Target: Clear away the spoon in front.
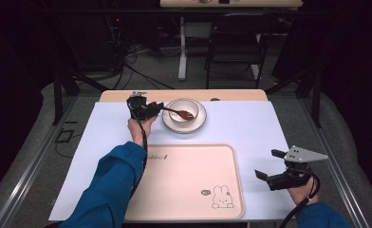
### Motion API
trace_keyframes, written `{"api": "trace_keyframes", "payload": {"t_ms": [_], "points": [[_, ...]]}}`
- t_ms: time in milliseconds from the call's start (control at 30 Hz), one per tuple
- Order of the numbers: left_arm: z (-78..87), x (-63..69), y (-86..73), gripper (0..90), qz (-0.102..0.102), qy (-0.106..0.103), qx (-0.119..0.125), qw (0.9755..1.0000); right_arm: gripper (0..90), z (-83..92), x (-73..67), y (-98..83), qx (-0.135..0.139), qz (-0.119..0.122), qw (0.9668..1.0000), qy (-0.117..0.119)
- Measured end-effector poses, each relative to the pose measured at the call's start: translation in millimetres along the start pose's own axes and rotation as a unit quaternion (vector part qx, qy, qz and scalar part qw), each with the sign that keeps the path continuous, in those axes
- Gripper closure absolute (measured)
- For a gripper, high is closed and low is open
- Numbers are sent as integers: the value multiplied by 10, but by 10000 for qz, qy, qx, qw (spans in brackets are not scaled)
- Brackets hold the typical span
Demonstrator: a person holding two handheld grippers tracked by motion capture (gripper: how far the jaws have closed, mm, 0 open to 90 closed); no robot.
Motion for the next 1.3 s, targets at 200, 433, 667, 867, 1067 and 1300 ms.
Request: {"api": "trace_keyframes", "payload": {"t_ms": [200,433,667,867,1067,1300], "points": [[11,21,9,655,8,-96,106,9999,10,-1,3,-1,-4,1,10000,-12],[27,76,44,699,-62,-189,259,9995,10,-1,5,-1,-1,1,10000,-15],[60,124,76,749,-87,-261,405,9988,10,0,5,-4,-4,-8,10000,-20],[96,167,104,789,-162,-324,483,9982,11,1,6,-3,-3,-2,10000,-23],[122,229,151,829,-219,-419,581,9972,10,0,5,-3,-3,-4,10000,-24],[129,267,170,835,-279,-486,558,9969,10,1,6,-1,3,13,10000,-29]]}}
Point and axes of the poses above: each handheld gripper's, and its own axes: z roughly backward along the jaws, y roughly out of its top, x roughly to its right, the point moved 6 cm from there along -z, roughly forward along the jaws, and after that the axes turned 4 degrees about -y, right-handed, at the moved point
